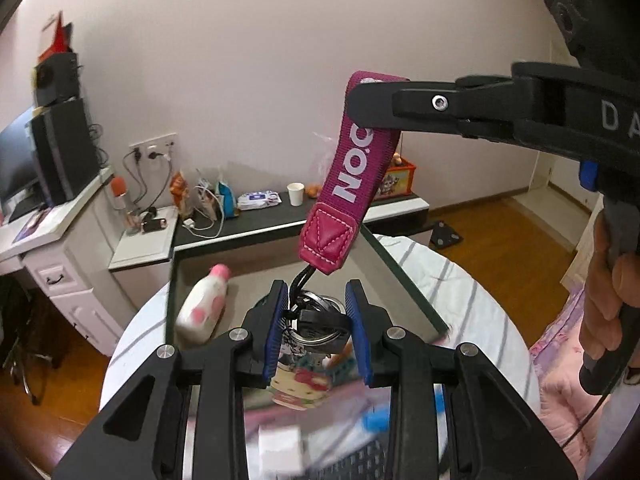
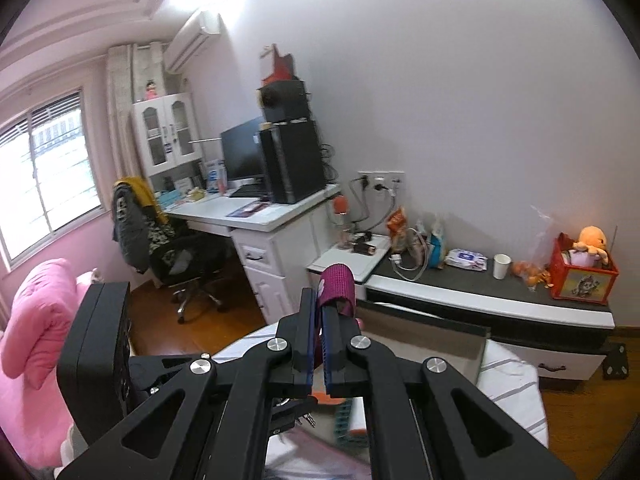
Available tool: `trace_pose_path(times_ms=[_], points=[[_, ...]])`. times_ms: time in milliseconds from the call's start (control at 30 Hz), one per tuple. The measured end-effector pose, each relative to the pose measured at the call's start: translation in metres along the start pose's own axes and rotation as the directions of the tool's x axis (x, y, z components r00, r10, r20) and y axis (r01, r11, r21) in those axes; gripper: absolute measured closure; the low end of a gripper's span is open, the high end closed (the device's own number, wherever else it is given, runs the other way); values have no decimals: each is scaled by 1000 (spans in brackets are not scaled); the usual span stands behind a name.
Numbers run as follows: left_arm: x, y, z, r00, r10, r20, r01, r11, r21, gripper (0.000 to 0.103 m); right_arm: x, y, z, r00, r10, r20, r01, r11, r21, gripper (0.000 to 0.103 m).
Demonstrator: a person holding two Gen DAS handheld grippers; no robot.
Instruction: Organize rigid objects
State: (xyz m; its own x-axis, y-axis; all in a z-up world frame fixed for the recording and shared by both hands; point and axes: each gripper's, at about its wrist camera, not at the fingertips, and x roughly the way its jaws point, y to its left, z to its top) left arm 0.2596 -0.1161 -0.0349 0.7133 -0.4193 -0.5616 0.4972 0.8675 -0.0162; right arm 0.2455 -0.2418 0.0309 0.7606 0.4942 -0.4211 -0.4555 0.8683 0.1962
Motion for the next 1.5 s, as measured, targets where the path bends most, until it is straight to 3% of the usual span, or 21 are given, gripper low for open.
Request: trace_pose_path(times_ms=[267, 433, 567, 633, 700, 733, 767, 800, 867, 1100, 1233, 1333, 1400, 1500], points=[[81, -12, 29, 997, -22, -69, 23, 1000, 19, 76, 35, -65, -6, 996, -64, -63, 67, 996, 53, 100], [122, -17, 22, 989, -5, -146, 9, 1000, 27, 76, 65, -92, -23, 988, -78, -134, 90, 992, 84, 100], [134, -17, 14, 984, 13, -179, -9, 1000, 21, 76, 88, -106, -40, 977, -66, -202, 88, 991, 102, 100], [137, -17, 11, 981, 42, -188, -36, 999, 32, 74, 96, -109, -49, 970, -66, -235, 95, 989, 111, 99], [138, -16, 8, 978, 61, -201, -54, 998, 37, 62, 102, -109, -55, 961, -70, -268, 105, 988, 115, 97], [136, -16, 5, 976, 74, -207, -67, 997, 41, 57, 104, -109, -57, 956, -78, -283, 114, 987, 115, 95], [135, -15, 4, 975, 85, -207, -78, 996, 44, 49, 106, -107, -61, 950, -90, -298, 128, 985, 112, 87], [132, -13, 3, 974, 94, -205, -87, 995, 46, 43, 107, -106, -63, 946, -94, -311, 134, 985, 110, 69], [125, -11, 0, 973, 100, -207, -93, 995, 45, 36, 106, -100, -67, 935, -121, -334, 160, 983, 93, 47], [85, -7, -9, 973, 129, -192, -124, 992, 39, 25, 84, -76, -76, 912, -175, -371, 206, 978, 44, 34], [46, -13, -18, 974, 148, -169, -145, 989, 29, 19, 56, -59, -77, 921, -179, -347, 208, 977, 48, 34], [14, -21, -28, 974, 171, -146, -169, 985, 26, 15, 30, -39, -77, 931, -190, -312, 213, 976, 38, 24], [-5, -24, -35, 973, 190, -133, -189, 982, 22, 7, 12, -23, -79, 940, -192, -281, 206, 978, 23, 23], [-41, -25, -47, 968, 228, -103, -228, 974, 16, 5, -13, 0, -84, 950, -189, -250, 198, 980, 10, 23]])
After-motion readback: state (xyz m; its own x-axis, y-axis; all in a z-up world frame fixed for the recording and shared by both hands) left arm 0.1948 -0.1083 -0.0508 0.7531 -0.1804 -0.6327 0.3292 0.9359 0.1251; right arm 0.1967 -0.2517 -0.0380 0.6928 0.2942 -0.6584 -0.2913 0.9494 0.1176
